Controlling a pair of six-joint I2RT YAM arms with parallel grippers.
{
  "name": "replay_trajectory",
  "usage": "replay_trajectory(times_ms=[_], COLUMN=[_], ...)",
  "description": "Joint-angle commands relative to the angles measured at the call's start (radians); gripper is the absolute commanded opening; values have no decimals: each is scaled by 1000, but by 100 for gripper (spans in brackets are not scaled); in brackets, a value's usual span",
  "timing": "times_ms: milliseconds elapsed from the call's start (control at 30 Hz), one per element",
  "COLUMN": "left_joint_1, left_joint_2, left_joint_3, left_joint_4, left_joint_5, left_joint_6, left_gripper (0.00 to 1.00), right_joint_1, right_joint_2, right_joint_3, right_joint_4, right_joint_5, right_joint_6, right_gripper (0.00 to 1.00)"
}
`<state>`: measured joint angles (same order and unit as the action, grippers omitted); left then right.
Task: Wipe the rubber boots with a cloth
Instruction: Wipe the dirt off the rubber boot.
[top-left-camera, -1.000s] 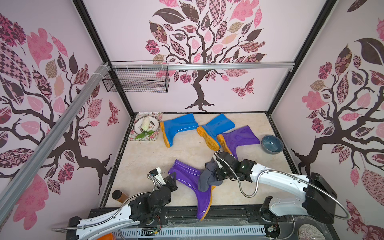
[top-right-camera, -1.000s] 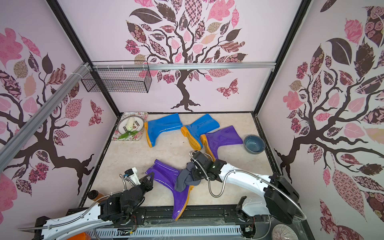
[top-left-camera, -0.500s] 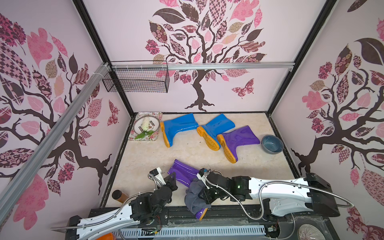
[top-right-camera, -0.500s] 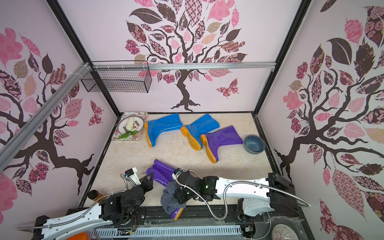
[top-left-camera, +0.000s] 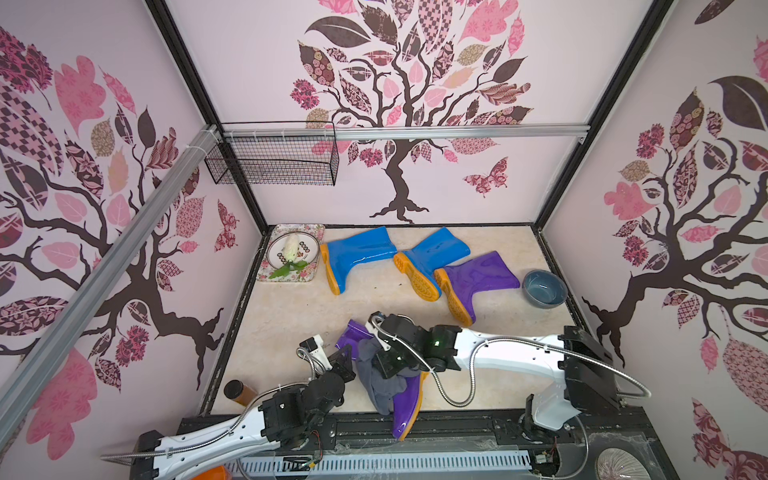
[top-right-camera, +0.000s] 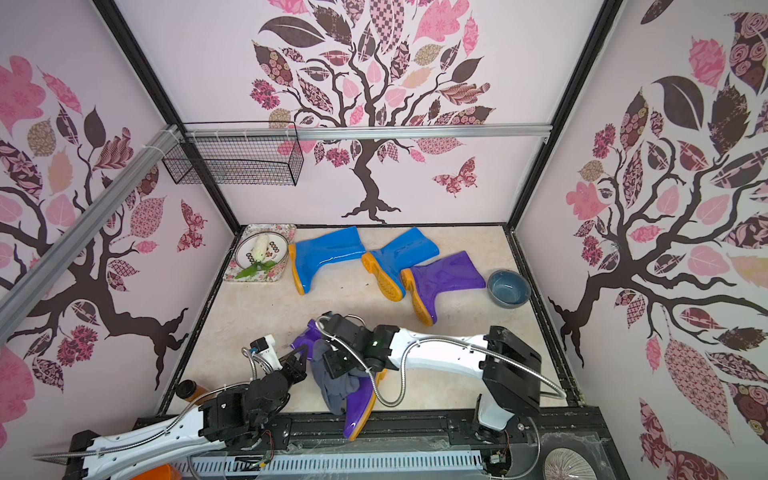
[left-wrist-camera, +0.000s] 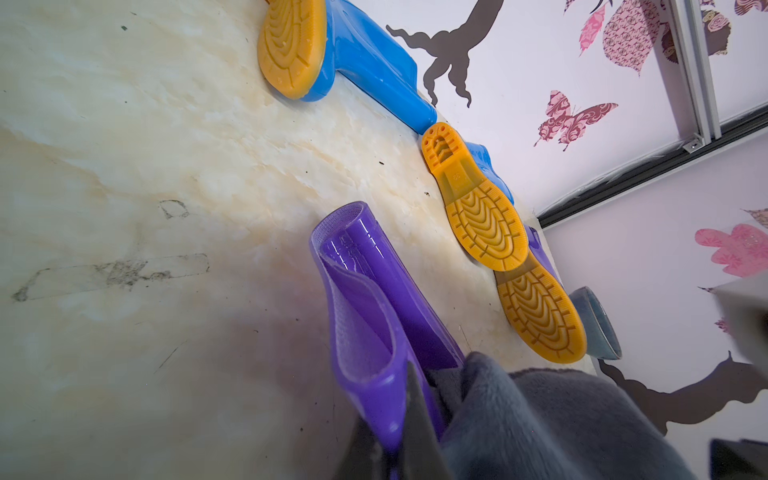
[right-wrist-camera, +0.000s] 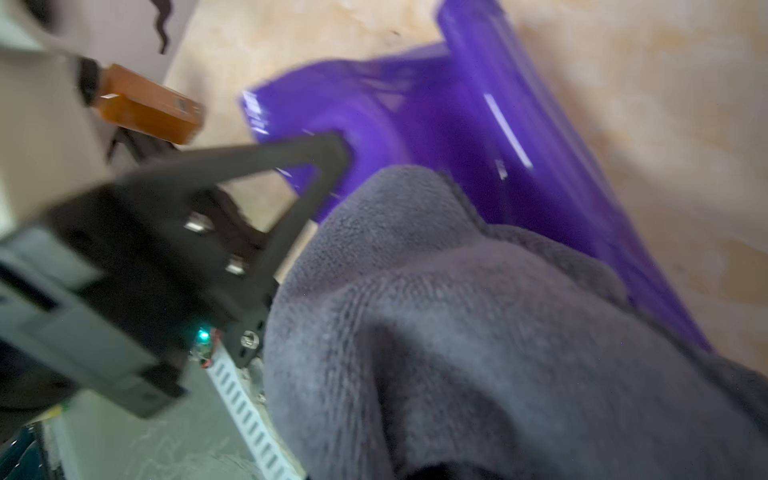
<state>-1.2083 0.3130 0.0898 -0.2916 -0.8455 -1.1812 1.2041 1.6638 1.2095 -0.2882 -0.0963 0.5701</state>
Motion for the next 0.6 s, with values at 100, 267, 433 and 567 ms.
replay_trajectory(times_ms=[100, 267, 433, 567], left_joint_1=[7, 7, 7, 8], left_joint_2=[-7, -45, -41, -20], left_joint_3=[-76, -87, -86, -87], left_joint_4=[-166, -175, -160, -156], left_joint_5=[-12, -16, -17, -18], left_joint_6=[-1, -11, -5, -14], left_gripper=[0, 0, 0, 0], right_joint_1=[-90, -86, -88, -90], right_joint_2=[10, -167, -251, -104], right_joint_3=[-31, -304, -452, -264], right_joint_4=[47, 39, 93, 95], right_joint_5=[-14, 22, 78, 47], right_joint_6=[-1, 51, 66, -3], right_gripper=[0, 0, 0, 0])
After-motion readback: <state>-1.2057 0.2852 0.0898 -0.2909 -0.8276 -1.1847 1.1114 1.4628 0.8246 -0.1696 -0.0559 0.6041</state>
